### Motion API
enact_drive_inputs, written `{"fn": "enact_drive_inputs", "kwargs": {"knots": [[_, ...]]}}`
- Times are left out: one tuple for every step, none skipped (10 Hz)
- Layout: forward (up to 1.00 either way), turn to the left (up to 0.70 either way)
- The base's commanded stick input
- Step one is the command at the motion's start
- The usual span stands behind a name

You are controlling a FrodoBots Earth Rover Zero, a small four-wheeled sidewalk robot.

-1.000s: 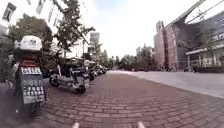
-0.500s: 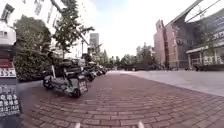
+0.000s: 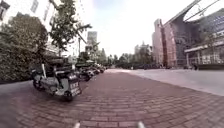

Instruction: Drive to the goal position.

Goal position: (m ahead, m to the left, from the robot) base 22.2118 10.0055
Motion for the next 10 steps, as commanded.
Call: {"fn": "enact_drive_inputs", "kwargs": {"knots": [[0.70,0.00],[0.70,0.00],[0.70,0.00],[0.70,0.00],[0.70,0.00],[0.70,0.00],[0.70,0.00],[0.70,0.00],[0.70,0.00],[0.70,0.00]]}}
